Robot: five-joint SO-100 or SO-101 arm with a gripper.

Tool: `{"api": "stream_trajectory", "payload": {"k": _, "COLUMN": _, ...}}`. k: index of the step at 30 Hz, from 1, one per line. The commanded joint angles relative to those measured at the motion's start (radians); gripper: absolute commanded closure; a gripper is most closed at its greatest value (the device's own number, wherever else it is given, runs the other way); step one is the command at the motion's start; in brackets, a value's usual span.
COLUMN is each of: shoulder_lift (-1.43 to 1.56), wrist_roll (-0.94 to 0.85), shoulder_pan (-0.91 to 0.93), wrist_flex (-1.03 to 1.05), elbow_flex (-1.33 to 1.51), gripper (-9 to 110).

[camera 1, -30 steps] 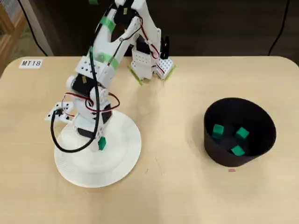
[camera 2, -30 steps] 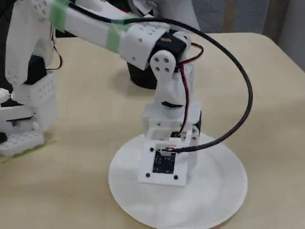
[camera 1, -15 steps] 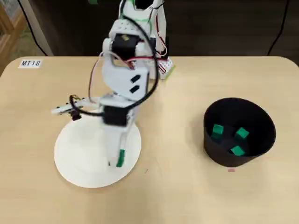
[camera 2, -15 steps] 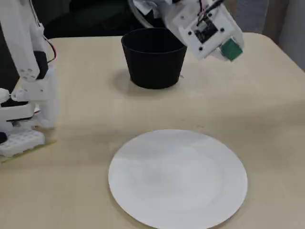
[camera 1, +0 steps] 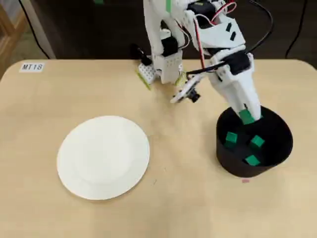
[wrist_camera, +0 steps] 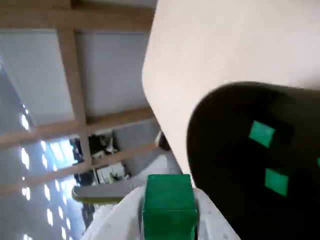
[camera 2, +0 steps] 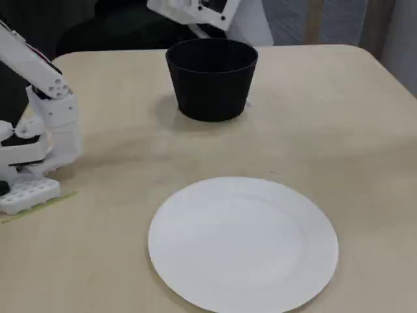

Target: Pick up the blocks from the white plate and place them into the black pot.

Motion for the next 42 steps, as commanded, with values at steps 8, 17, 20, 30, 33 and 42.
{"api": "stream_trajectory", "payload": {"k": 8, "shoulder_lift": -0.003, "wrist_roll": 0.003, "shoulder_pan": -0.067, "wrist_flex": -0.181, "elbow_flex": 0.156, "gripper": 104}}
{"api": "stream_trajectory", "payload": {"k": 17, "shoulder_lift": -0.038, "wrist_roll": -0.012, "shoulder_pan": -0.055, "wrist_flex": -0.216, "elbow_flex": 0.181, "gripper": 93}}
{"api": "stream_trajectory", "payload": {"k": 20, "shoulder_lift": -0.023, "wrist_roll": -0.044, "shoulder_pan": -0.058, "wrist_flex": -0.204, "elbow_flex": 0.186, "gripper": 72}}
{"api": "stream_trajectory", "payload": {"k": 30, "shoulder_lift": 0.020, "wrist_roll": -0.003, "shoulder_pan": -0.011, "wrist_flex": -0.176, "elbow_flex": 0.186, "gripper": 100}}
{"api": "stream_trajectory", "payload": {"k": 33, "shoulder_lift": 0.061, "wrist_roll": -0.012, "shoulder_pan": 0.110, "wrist_flex": -0.110, "elbow_flex": 0.186, "gripper": 104}}
{"api": "stream_trajectory", "payload": {"k": 42, "shoulder_lift": 0.293, "wrist_roll": -0.029, "shoulder_pan": 0.534, "wrist_flex": 0.178, "elbow_flex": 0.221, "gripper": 104}}
